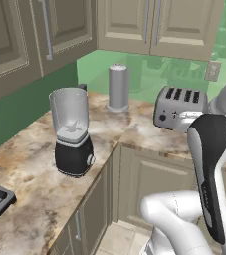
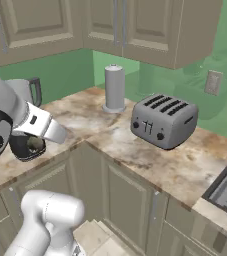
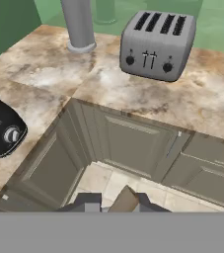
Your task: Grab the garlic and onion from the fridge, place them in the blender, close the lid, and turn on the blender to create a marinade.
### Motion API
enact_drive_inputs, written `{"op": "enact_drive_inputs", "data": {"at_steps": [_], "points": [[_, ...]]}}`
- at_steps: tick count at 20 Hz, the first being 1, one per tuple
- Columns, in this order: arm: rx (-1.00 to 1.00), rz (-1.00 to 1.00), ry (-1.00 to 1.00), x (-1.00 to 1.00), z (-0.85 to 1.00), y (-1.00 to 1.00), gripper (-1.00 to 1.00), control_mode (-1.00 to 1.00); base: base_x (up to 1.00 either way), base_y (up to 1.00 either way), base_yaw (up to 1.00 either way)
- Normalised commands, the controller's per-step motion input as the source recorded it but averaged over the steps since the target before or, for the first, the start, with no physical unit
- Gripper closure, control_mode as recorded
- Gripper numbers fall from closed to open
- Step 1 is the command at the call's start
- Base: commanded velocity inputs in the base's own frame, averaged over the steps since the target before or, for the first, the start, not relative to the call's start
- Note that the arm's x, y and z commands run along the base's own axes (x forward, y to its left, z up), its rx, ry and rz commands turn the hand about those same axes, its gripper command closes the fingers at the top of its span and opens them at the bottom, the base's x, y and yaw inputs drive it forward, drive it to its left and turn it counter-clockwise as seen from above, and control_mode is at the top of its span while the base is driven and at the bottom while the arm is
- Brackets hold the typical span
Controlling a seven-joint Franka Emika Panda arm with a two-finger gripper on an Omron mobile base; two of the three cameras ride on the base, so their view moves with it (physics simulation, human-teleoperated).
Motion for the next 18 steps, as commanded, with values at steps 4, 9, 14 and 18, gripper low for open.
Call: {"op": "enact_drive_inputs", "data": {"at_steps": [4, 9, 14, 18], "points": [[0.00, 0.00, 0.00, 0.00, 0.00, 0.00, 1.00, 1.00, 1.00, 0.00, 0.65], [0.00, 0.00, 0.00, 0.00, 0.00, 0.00, 1.00, 1.00, 1.00, -0.02, 0.68], [0.00, 0.00, 0.00, 0.00, 0.00, 0.00, 1.00, 1.00, 0.78, -0.11, 0.58], [-0.02, 0.23, -0.05, 0.53, 0.56, 0.39, 1.00, -1.00, 0.15, 0.05, 0.11]]}}
